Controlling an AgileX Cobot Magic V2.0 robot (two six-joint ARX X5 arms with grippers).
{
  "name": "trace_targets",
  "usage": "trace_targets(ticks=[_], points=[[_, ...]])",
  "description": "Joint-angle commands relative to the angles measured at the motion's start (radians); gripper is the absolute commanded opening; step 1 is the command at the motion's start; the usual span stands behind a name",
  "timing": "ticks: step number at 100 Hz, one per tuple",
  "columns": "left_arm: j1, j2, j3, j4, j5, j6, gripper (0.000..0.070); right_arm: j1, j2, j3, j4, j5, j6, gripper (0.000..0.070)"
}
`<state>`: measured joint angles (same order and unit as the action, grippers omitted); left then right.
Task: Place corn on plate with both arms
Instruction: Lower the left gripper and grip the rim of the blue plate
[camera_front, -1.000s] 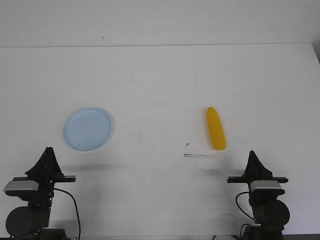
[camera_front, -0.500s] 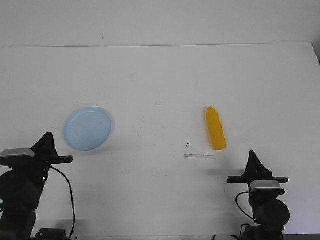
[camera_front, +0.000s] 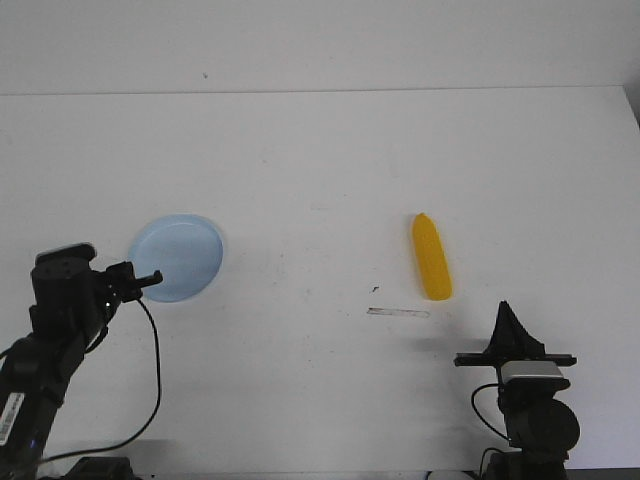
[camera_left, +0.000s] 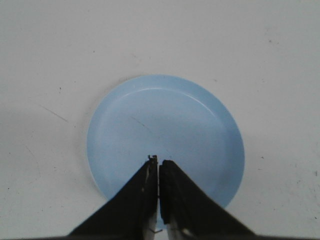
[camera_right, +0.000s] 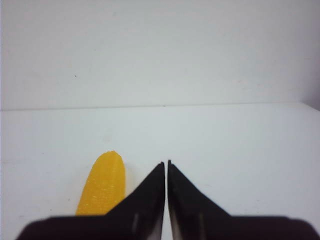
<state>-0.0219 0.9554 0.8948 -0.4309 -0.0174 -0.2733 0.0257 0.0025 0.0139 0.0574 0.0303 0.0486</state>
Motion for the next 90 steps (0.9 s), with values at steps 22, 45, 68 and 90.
trace_targets(ticks=[22,45,68,90], points=[[0.105,0.197,0.152,-0.148,0.21,-0.063,0.0001,0.001,-0.002,-0.001,0.012,0.003,0.002,0.001],[0.269,0.302,0.152,-0.142,0.443,-0.1,0.0001,0.001,-0.002,-0.001,0.012,0.003,0.002,0.001],[0.41,0.356,0.152,-0.068,0.44,-0.104,0.0002,0.001,-0.002,-0.001,0.012,0.003,0.002,0.001],[0.452,0.422,0.152,-0.061,0.44,-0.097,0.0086,0.001,-0.002,-0.001,0.012,0.003,0.002,0.001]])
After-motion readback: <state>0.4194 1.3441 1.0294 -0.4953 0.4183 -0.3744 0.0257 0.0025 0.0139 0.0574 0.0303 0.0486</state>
